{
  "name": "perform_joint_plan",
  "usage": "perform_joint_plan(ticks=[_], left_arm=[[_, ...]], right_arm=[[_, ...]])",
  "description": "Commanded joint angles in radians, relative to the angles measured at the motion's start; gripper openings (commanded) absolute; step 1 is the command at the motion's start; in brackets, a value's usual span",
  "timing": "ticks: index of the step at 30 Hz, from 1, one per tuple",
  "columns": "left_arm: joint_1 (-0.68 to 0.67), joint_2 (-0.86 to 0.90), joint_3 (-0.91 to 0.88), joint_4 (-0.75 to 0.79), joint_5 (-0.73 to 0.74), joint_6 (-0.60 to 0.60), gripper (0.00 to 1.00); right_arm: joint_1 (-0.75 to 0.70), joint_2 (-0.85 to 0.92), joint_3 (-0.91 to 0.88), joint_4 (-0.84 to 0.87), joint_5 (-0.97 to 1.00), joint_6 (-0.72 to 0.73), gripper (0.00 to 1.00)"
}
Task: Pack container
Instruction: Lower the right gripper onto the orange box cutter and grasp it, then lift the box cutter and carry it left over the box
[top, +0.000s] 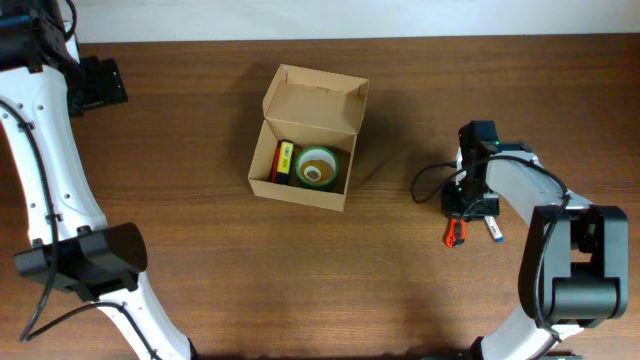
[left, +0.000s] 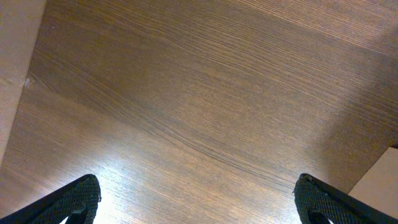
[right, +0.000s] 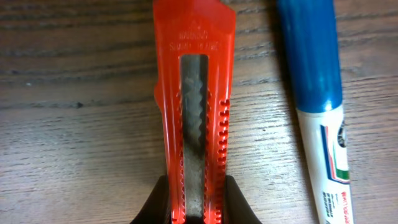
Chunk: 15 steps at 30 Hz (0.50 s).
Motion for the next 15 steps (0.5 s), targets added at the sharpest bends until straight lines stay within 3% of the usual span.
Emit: perform_joint_plan(ticks=[1,9,15], left_arm=[[0.003,-0.019,0.012,0.002,0.007,0.009,0.99],[0.003,-0.019,0.012,0.002,0.007,0.009,0.99],[0.003,-0.019,0.012,0.002,0.007,0.009,0.99]], right_arm=[[-0.003,-0.049,0.078,-0.022,0.008,0.002,0.06],[-0.003,-0.089,0.327,-0.156,-0.087,-0.052,0.06],[0.000,-0.089,0.565,-0.264,-0.222,-0.172,0.07]])
